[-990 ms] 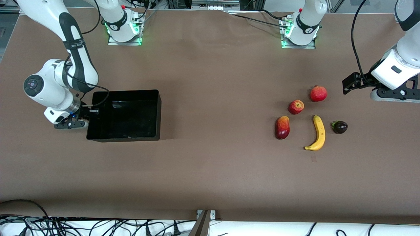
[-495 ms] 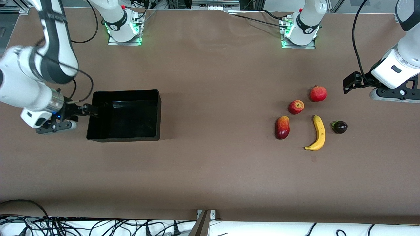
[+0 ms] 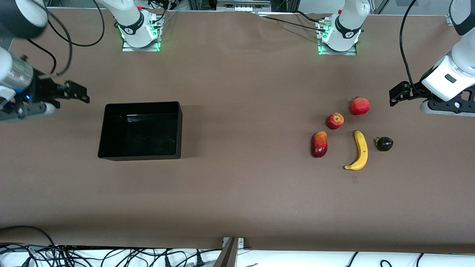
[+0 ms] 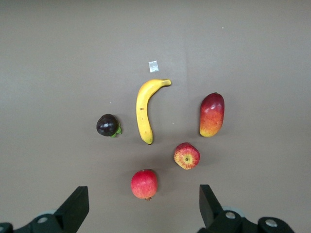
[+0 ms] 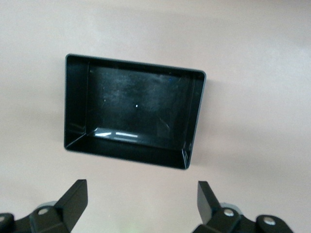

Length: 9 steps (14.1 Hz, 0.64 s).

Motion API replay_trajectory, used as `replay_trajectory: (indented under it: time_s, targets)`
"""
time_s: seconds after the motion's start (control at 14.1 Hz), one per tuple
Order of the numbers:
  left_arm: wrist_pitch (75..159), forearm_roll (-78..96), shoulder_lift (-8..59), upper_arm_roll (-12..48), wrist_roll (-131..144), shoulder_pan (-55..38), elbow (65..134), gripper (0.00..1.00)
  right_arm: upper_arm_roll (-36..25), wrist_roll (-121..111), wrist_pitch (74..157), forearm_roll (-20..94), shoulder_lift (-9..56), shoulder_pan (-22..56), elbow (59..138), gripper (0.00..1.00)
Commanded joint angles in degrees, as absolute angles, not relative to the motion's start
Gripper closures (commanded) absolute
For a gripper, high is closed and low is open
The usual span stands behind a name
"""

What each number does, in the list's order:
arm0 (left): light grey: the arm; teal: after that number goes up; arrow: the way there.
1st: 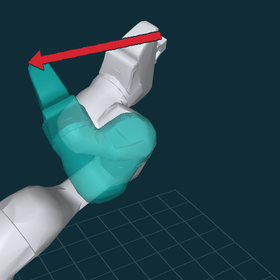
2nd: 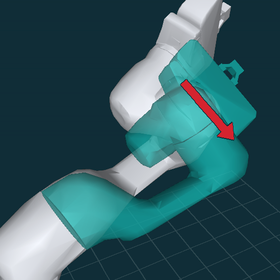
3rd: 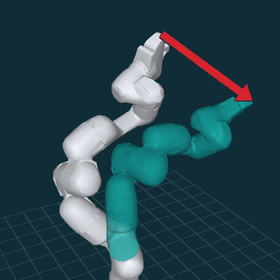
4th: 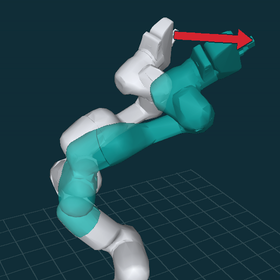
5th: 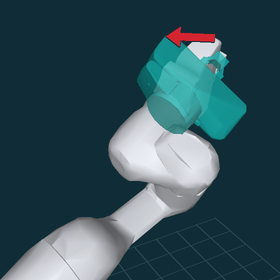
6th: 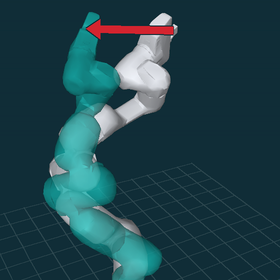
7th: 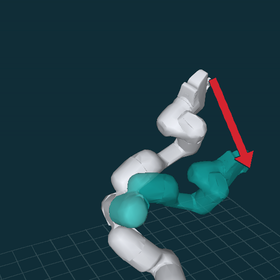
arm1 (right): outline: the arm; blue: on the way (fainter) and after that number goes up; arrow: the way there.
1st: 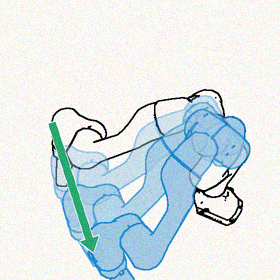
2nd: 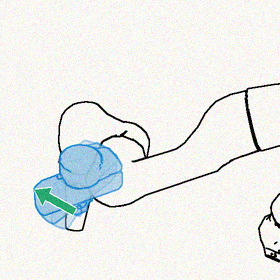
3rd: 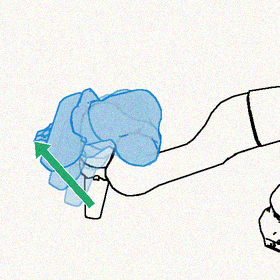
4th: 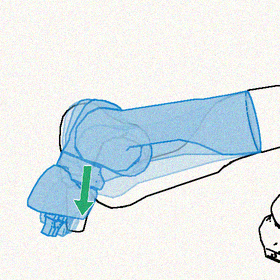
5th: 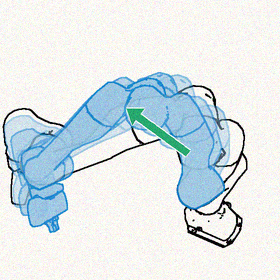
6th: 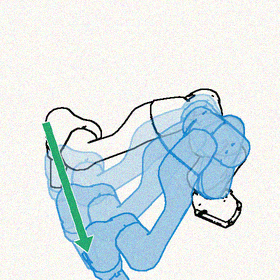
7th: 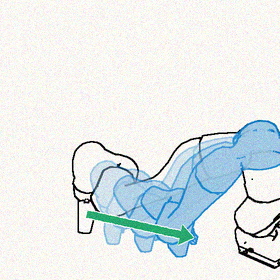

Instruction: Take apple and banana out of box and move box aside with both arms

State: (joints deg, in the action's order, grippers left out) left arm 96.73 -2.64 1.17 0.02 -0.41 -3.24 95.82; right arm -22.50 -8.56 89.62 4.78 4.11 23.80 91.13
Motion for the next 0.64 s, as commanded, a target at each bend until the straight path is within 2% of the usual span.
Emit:
replay_trajectory:
  time_s: [0.0,0.28,0.49,0.57]
  targets:
    - [94.4,-3.6,1.1,0.4,-1.0,-3.6,93.8,0.00,-21.6,-5.7,88.0,2.0,-1.0,24.3,94.0,0.00]
    - [94.4,-3.6,1.1,0.4,-1.4,-3.5,93.8,0.00,-20.0,-5.7,87.9,1.3,-1.6,23.6,94.1,0.00]
    - [94.3,-3.6,1.1,0.4,-1.5,-3.4,93.8,0.00,-8.6,-5.7,88.5,1.0,-1.3,12.5,93.6,0.00]
    - [94.3,-3.6,1.1,0.4,-1.5,-3.4,93.8,0.00,-7.0,-5.7,88.4,1.1,-1.3,10.7,93.5,0.00]
